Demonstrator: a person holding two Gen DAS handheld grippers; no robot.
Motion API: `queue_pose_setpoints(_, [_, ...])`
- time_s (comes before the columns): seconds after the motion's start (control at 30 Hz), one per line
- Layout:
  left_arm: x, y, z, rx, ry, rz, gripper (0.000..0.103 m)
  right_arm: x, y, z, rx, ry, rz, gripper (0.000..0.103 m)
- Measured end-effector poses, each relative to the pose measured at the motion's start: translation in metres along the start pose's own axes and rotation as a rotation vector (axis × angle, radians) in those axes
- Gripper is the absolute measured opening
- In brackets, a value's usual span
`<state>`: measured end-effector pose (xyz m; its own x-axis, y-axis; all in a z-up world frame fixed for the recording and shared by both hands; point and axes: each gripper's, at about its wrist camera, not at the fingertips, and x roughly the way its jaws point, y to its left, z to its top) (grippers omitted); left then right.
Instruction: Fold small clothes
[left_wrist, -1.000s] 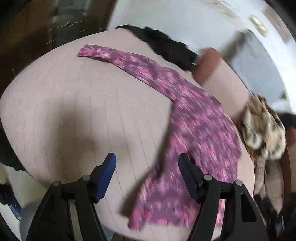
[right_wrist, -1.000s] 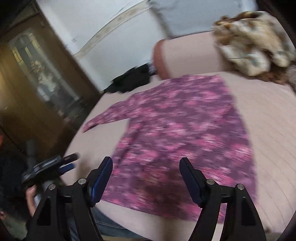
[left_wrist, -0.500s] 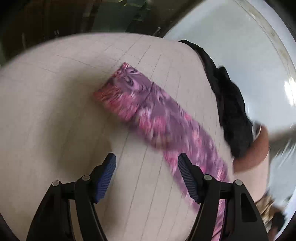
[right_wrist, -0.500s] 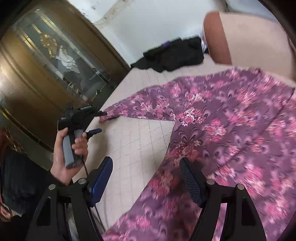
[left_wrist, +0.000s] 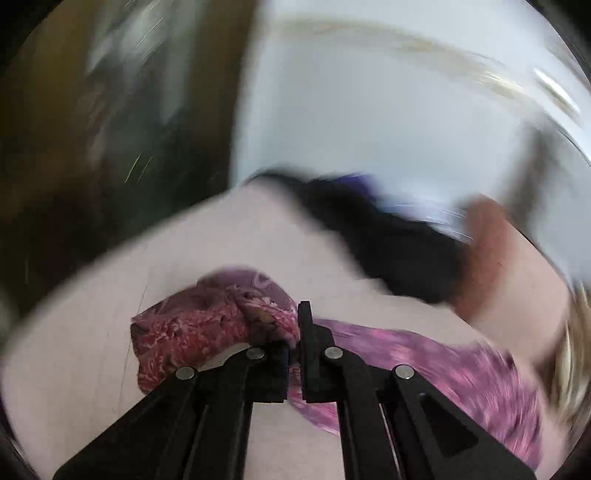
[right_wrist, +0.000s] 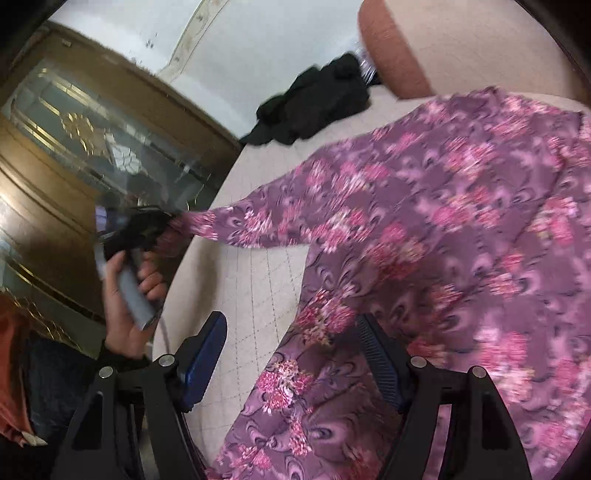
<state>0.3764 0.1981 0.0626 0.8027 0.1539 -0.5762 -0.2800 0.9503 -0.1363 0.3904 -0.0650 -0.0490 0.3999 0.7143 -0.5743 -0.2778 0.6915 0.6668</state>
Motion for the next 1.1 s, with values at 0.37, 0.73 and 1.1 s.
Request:
queue_pose_setpoints(0.37, [-0.118,-0.227,-0.204,0.672,0.141,-0.408,0.004,-0.139,-0.101,-0.023,0.183,-0.209,-0.051,0.078])
queue_pose_setpoints(0.73, [-0.151,-0.256,-0.329,1.167,0.216,-0.518,0.080,-0.089,-0.171,-0.023,0.387,-0.054,0.155,0.079])
queue_pose_setpoints(1.1, [-0.159,-0.184,-0.337,0.875,0.415,-0.420,0.081,-0.038,-0.082,-0.029,0.041,0.100,0.033,0.083])
